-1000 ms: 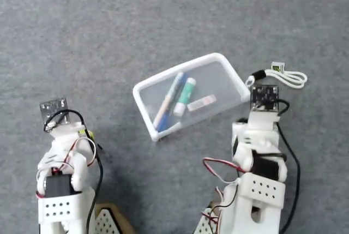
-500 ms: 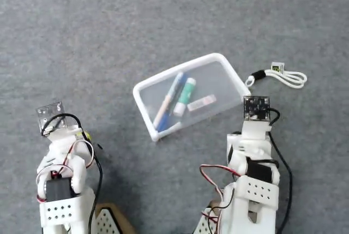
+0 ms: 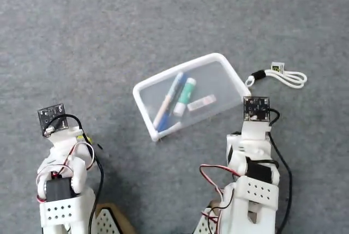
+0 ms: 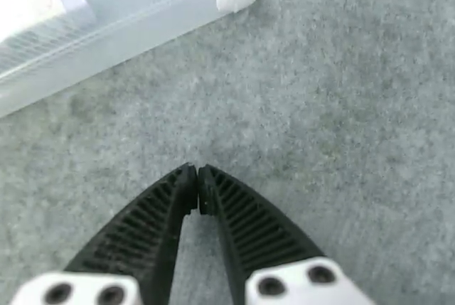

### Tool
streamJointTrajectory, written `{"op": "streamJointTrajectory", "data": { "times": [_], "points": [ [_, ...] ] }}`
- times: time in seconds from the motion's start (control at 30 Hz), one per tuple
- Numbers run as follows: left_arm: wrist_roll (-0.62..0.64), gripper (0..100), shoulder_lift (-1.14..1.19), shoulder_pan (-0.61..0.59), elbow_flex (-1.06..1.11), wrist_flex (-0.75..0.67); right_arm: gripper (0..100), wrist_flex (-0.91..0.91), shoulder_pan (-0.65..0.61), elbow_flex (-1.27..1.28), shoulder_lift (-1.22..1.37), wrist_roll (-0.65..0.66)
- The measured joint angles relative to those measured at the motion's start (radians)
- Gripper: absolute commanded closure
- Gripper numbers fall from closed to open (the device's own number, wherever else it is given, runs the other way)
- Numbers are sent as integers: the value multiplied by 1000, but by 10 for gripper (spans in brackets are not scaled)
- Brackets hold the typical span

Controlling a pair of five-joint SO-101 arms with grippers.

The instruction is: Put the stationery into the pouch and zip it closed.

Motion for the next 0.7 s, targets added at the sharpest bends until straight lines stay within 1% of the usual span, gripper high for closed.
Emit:
{"op": "streamJointTrajectory", "data": {
  "times": [0.07,0.13,0.27,0.7],
  "points": [
    [0,971,0,0,0,15,985,51,0,0,0,0],
    [0,971,0,0,0,68,985,100,0,0,-2,0],
    [0,971,0,0,-8,135,985,141,0,0,-2,0],
    [2,971,-2,-5,-8,164,985,241,0,-14,-14,0]
  ]
}}
